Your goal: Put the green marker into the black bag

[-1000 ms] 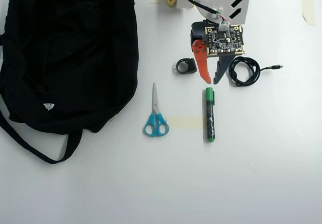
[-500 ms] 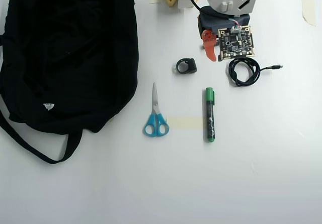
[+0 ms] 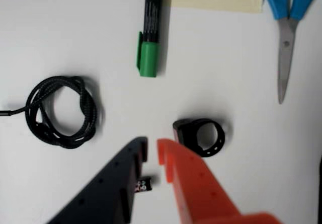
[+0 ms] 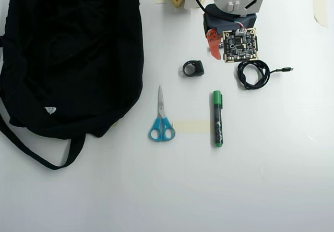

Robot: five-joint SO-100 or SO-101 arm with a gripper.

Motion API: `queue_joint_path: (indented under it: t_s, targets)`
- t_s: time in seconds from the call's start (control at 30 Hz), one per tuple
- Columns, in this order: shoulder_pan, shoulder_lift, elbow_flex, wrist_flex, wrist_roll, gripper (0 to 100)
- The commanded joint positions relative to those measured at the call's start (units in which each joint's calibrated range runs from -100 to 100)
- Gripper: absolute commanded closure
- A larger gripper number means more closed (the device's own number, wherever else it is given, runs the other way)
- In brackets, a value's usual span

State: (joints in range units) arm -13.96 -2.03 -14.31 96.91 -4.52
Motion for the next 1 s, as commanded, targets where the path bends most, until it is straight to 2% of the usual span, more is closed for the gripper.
queue_joint_path:
  t_s: [0.0, 0.97]
  targets:
    - [0.57, -1.37, -1.33, 0.34, -0.15, 98]
    - [-0.33, -1.45, -1.42, -0.44, -0.25, 98]
